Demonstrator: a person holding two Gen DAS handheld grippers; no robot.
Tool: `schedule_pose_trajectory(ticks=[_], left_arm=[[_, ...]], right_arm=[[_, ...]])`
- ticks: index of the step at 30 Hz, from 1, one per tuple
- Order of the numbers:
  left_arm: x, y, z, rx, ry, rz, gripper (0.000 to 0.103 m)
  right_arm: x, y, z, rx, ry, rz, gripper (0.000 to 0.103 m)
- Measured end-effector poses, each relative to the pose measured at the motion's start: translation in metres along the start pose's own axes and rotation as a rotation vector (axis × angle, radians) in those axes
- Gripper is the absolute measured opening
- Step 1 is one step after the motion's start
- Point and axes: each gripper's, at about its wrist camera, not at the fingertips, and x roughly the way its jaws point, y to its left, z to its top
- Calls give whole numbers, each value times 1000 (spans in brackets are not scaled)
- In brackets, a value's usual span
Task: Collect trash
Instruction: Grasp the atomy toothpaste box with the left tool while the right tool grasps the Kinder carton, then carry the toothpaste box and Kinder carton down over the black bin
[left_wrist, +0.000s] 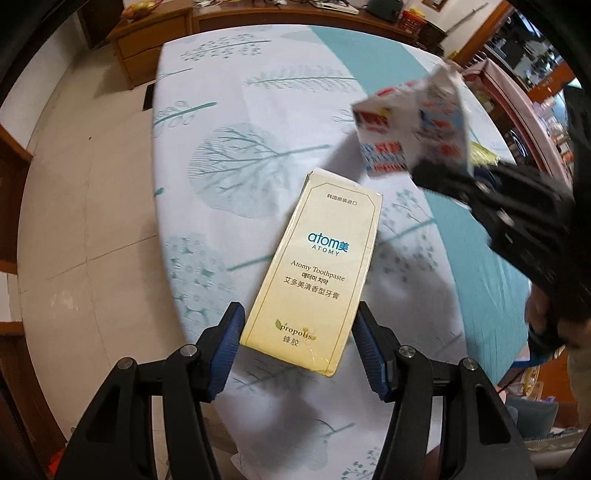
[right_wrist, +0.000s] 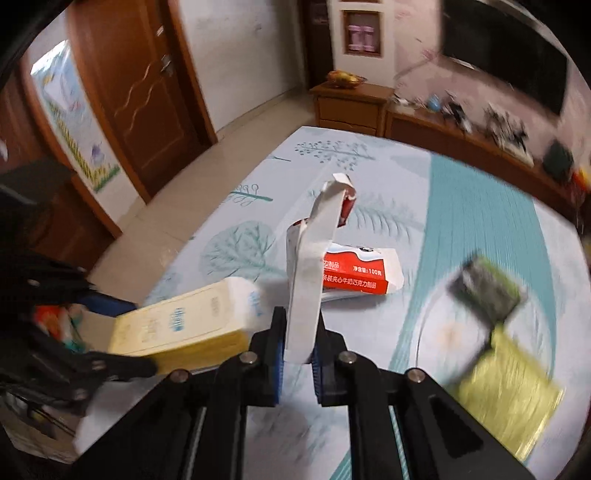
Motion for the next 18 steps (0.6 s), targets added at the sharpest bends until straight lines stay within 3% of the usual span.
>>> schedule_pose_trajectory(ticks=[8,18], left_arm=[[-5,-59,-21,78,18,5,57],[-24,-178,-79,126,-38,22,55]], right_arm=[[-75,-13,-71,268,-47,94,11],[-159,-38,-167,404,-104,152,11]])
